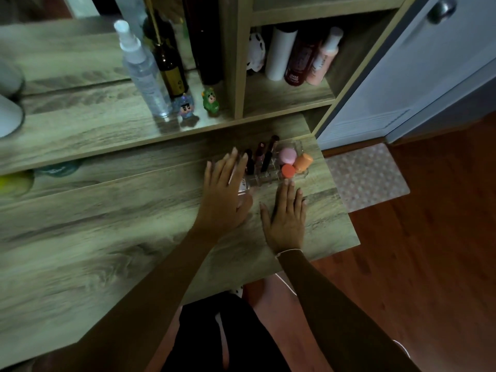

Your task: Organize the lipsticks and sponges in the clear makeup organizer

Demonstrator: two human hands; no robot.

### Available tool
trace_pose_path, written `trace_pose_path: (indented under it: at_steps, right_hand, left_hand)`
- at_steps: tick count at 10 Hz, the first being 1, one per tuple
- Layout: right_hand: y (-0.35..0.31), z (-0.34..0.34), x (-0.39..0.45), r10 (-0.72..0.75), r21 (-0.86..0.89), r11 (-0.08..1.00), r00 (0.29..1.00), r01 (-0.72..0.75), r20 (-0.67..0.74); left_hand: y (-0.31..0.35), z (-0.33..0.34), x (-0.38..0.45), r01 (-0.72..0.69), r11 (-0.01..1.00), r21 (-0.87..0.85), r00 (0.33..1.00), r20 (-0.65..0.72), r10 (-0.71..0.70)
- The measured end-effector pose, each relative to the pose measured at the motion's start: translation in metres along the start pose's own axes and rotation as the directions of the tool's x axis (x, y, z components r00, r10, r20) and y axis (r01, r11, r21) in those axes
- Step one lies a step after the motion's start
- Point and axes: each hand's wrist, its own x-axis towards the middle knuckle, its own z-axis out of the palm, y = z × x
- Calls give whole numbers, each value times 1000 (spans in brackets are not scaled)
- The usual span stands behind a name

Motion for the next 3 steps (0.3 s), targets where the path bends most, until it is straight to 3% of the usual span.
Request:
trace_pose_path:
  at_steps: [3]
  right_hand:
    - [2, -28, -25, 44, 18, 999, 994, -46, 104]
  left_hand:
    - [8, -4, -42, -74, 996, 50, 981, 185, 64]
